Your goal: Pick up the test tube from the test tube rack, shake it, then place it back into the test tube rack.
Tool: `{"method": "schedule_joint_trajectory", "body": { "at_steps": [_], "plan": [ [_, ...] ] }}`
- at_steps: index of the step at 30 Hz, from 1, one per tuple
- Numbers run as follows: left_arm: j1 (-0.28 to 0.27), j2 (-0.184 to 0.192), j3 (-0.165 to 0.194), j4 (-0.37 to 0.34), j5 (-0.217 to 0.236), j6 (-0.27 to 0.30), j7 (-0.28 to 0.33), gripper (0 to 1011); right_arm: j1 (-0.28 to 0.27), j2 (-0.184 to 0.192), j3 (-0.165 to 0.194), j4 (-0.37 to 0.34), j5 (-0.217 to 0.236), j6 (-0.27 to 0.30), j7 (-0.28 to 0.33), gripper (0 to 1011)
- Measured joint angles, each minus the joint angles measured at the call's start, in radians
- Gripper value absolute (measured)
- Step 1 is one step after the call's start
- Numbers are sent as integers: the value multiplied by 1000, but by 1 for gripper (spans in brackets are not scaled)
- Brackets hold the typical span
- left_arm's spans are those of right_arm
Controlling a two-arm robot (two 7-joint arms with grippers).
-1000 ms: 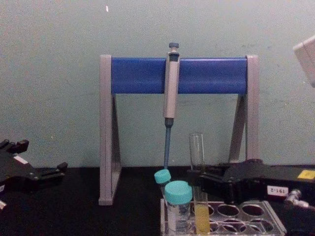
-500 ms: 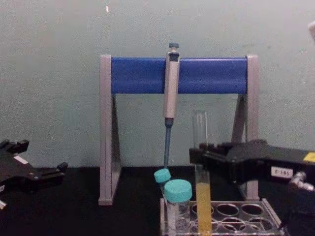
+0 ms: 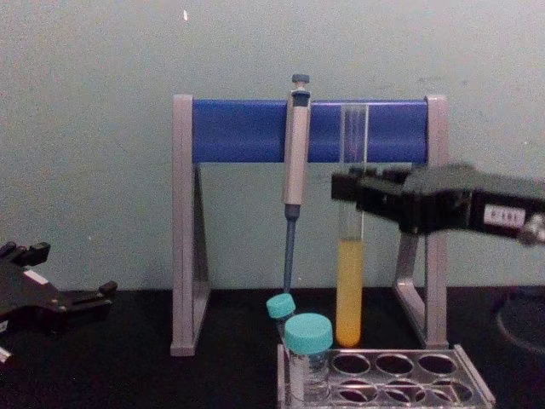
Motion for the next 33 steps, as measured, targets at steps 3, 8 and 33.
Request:
{"method": "schedule_joint_trajectory", "body": {
  "at_steps": [3, 8, 33],
  "plan": [
    [0, 0, 0, 0, 0, 0, 0, 1001, 16, -1, 7, -3, -2, -1, -12, 221],
    [0, 0, 0, 0, 0, 0, 0, 1001, 58, -12, 15, 22, -21, -5, -29, 221],
    [0, 0, 0, 0, 0, 0, 0, 1001, 80, -16, 75, 45, -46, 31, -89, 221]
  ]
}}
